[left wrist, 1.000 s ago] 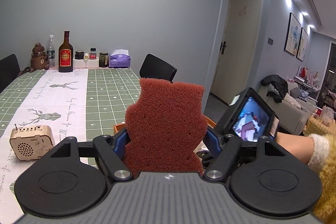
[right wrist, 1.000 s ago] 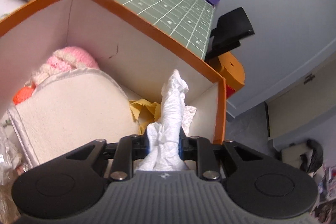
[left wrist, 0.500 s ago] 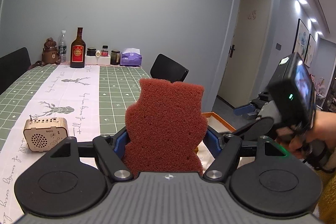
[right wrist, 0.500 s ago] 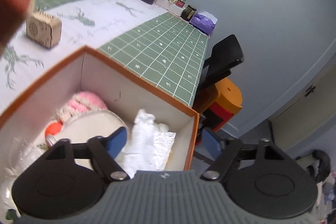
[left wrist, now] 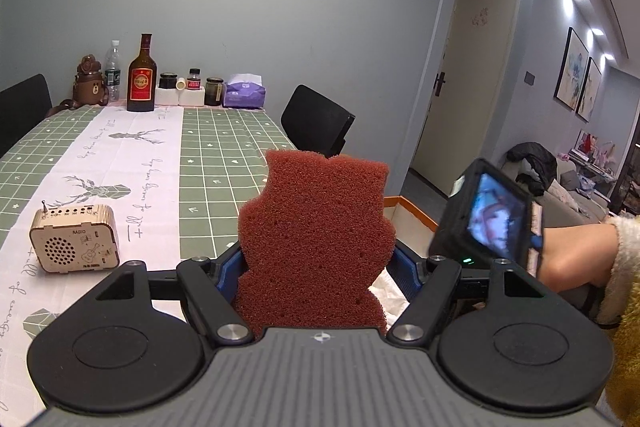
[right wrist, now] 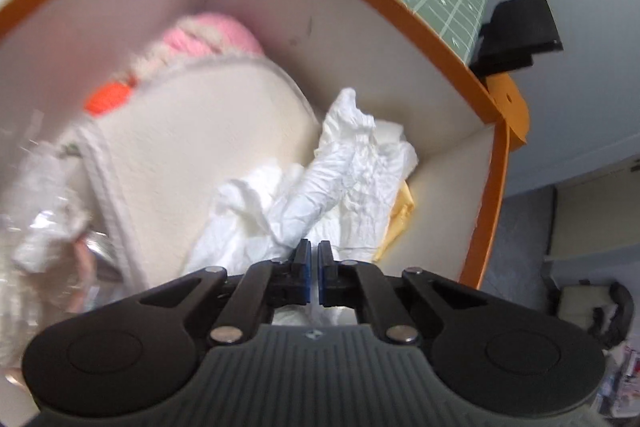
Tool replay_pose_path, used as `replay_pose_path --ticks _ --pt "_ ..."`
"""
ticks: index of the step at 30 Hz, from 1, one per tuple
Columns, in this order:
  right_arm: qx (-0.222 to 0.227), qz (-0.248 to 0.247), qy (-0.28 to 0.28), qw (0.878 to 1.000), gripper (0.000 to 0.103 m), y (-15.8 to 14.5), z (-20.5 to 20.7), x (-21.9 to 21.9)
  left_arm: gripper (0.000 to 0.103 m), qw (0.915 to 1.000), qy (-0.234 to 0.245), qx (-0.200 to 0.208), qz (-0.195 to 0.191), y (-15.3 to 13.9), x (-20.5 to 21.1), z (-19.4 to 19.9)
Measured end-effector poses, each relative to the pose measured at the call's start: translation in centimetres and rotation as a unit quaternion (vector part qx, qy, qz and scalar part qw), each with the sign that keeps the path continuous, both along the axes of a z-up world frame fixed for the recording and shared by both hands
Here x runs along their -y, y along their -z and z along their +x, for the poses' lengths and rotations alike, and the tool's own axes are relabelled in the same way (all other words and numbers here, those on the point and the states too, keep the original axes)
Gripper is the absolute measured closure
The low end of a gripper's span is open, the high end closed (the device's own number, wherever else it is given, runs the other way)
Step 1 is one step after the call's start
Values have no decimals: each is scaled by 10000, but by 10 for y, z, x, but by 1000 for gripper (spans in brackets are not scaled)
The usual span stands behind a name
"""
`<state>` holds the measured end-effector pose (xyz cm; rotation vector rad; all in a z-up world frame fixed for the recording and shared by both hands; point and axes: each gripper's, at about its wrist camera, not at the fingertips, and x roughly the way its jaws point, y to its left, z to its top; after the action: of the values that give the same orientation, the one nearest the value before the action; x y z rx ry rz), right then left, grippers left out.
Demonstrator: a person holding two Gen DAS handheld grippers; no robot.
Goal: Organize soft objects
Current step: 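Lower the red sponge into the box and open the left gripper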
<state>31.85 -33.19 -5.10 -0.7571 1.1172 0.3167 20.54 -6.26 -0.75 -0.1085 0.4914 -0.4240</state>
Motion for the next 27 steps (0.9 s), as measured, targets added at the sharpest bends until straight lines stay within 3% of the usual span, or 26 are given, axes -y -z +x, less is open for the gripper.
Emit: replay_pose_path --ticks 4,9,12,17,22,27 --pt "-124 40 247 9996 103 12 12 1 19 10000 25 -65 23 2 3 3" --pt "160 -188 213 9995 103 18 -1 -11 19 9999 3 -154 66 4 9 8" --pt "476 522 635 9955 102 -4 -4 6 19 9997 15 -246 77 2 12 13" --pt "1240 1065 728 9839 99 -55 -38 27 19 9989 -14 -416 224 -3 27 25" --pt "1659 1344 718 9743 97 -94 -59 47 19 9941 382 -962 321 3 60 47" --pt "1780 1429 821 9701 97 -96 -72 61 19 9877 530 -1461 168 19 84 66"
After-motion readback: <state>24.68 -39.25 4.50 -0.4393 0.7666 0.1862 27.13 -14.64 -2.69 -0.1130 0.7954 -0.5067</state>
